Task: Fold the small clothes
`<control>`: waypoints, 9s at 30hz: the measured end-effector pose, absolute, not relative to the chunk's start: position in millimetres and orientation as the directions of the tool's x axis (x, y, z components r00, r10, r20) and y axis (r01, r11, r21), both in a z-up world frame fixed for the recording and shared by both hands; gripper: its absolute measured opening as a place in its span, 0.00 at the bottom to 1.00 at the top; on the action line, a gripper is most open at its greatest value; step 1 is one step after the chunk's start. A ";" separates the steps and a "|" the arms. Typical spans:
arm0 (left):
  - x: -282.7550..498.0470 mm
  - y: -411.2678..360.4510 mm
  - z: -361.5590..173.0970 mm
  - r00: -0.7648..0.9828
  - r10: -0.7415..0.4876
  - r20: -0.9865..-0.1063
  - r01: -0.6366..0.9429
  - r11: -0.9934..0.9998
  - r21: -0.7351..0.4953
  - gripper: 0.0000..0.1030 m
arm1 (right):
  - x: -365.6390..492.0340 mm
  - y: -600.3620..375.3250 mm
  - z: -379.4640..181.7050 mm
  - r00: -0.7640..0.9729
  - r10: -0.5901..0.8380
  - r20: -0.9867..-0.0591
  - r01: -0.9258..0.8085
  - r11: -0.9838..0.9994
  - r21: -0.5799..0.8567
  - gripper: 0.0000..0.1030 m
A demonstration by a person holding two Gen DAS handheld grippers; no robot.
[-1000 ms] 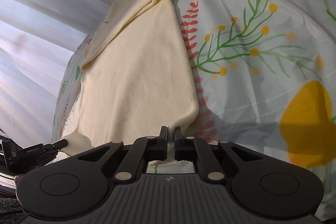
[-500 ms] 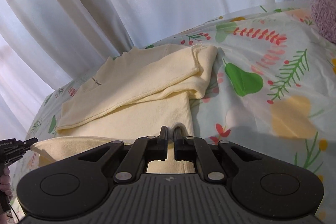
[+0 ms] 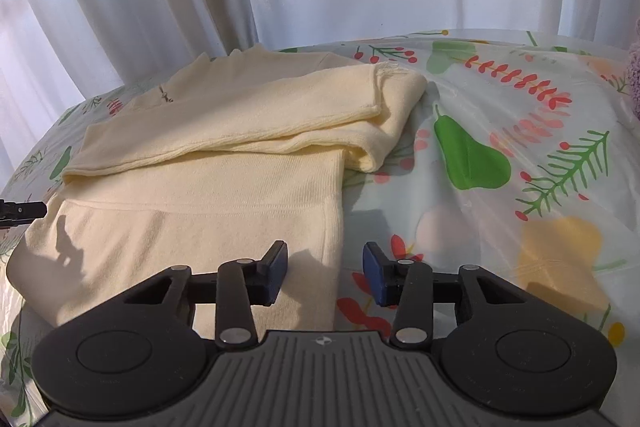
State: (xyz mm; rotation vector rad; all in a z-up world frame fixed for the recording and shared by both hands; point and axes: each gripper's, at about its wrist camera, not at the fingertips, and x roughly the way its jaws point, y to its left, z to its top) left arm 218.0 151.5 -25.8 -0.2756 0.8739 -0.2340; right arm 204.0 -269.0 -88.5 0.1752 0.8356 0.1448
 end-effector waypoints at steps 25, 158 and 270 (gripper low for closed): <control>281.7 136.4 36.3 0.782 -0.265 -0.564 0.141 0.957 -0.255 0.09 | 266.6 -242.9 -35.5 0.822 0.038 -0.568 -0.054 0.998 -0.011 0.06; 333.9 66.5 -3.8 0.637 -0.585 -0.503 0.227 0.765 -0.603 0.15 | 253.3 -211.1 -67.9 0.817 0.003 -0.576 0.095 0.986 0.140 0.33; 261.1 11.9 -37.7 0.452 -0.543 -0.707 0.265 0.839 -0.475 0.39 | 305.2 -254.3 -63.9 0.793 -0.004 -0.609 0.111 0.984 0.137 0.12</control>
